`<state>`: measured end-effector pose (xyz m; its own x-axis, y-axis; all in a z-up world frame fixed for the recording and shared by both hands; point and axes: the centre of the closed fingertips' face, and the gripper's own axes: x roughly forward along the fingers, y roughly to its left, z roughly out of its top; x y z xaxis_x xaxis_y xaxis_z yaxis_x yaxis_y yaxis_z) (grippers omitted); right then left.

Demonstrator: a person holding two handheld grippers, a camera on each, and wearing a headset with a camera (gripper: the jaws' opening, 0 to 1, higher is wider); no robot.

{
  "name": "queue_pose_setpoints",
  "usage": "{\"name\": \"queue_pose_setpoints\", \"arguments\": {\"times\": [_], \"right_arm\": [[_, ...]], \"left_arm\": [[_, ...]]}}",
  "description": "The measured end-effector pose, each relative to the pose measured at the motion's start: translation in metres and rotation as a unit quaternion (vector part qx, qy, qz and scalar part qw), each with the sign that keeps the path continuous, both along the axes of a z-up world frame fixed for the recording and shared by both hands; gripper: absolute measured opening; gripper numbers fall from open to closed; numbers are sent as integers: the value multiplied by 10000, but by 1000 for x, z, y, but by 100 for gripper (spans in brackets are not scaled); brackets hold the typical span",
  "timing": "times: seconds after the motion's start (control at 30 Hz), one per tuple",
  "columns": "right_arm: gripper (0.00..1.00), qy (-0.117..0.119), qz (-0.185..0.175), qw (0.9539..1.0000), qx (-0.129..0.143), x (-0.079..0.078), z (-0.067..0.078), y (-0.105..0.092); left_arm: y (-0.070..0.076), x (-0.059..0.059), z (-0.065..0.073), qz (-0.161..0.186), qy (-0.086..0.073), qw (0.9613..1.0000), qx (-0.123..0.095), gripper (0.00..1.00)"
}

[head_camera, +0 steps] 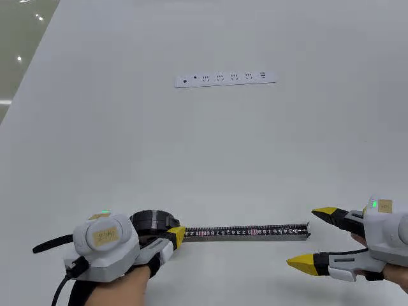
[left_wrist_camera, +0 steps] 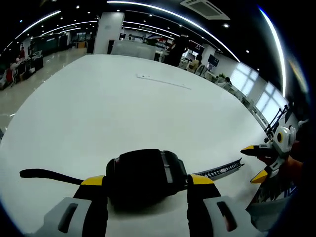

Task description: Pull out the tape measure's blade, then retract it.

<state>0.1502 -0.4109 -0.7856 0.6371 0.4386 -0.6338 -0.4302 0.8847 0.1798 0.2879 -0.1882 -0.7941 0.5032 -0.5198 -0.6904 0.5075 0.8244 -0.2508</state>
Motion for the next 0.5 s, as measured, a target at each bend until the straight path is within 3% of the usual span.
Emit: {"name": "queue_pose_setpoints", "arguments": {"times": [0.5], "right_arm": [[57, 56, 380, 9992, -141, -2, -11, -2]], "left_arm": [[0, 0, -1, 25, -23, 10000, 12, 61]]}}
